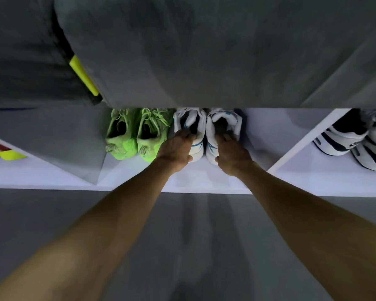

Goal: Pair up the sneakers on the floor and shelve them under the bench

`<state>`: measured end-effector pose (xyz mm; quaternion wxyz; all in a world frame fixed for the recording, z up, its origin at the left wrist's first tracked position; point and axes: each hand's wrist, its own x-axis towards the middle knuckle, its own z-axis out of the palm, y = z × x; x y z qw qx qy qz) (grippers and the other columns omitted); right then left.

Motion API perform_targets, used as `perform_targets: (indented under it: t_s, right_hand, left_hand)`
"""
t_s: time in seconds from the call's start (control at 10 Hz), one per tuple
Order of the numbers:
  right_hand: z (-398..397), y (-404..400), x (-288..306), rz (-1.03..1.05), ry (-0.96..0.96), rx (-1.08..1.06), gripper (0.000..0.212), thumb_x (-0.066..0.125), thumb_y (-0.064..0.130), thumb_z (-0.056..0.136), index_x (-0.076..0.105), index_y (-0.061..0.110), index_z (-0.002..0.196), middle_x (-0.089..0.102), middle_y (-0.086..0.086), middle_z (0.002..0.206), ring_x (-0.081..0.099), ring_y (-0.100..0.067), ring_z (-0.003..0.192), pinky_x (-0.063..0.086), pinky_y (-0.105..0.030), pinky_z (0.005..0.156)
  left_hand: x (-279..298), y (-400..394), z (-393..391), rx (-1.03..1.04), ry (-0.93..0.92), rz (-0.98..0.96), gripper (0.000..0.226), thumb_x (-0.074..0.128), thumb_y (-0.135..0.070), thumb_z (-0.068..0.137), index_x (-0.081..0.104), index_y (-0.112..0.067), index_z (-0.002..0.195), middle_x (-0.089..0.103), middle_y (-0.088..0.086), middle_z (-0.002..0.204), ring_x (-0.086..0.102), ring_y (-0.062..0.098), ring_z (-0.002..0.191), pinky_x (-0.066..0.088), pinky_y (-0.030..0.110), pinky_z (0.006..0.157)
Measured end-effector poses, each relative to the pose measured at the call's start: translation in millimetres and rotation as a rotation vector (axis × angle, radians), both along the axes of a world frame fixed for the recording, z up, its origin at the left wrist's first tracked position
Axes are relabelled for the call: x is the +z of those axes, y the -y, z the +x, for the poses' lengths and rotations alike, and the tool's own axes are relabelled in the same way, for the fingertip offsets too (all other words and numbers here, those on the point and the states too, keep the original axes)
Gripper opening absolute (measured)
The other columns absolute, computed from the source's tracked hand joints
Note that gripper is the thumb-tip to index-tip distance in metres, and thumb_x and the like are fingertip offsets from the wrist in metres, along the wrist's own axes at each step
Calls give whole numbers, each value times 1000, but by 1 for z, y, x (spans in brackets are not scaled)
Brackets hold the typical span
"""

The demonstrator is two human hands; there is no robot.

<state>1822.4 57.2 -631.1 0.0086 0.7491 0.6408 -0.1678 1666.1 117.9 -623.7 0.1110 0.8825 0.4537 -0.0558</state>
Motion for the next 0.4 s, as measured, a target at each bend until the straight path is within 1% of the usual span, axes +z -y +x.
perform_targets:
  t_s: [0.1,0.2,0.3,0.4]
  right_hand:
    - [-5,20,8,34,-18,22,74,61,17,90,18,11,150,25,-9,155,18,-28,146,34,-40,111]
    - [-17,52,29,-27,-61,22,71,61,24,89,23,16,149,17,-4,159,15,-26,147,36,-45,111]
    - [-26,81,54,-94,-65,16,69,62,29,88,29,18,147,20,-4,157,19,-25,145,36,-46,109]
    - [-39,129,107,-173,-91,39,68,63,37,85,34,20,145,31,-4,151,31,-26,138,36,-45,107]
  left_hand:
    - [3,13,-11,-10,-17,-68,83,71,-23,86,20,-19,153,10,-2,161,14,18,147,42,41,105]
    - [19,38,-21,34,-59,-115,89,70,-31,83,16,-23,154,10,-3,161,24,23,144,43,43,103]
    - [41,68,-30,59,-91,-137,81,69,-36,82,28,-23,149,26,2,154,37,27,135,45,44,99]
    - [86,124,-51,130,-116,-207,73,67,-43,81,36,-26,145,37,-1,146,42,26,129,43,43,100]
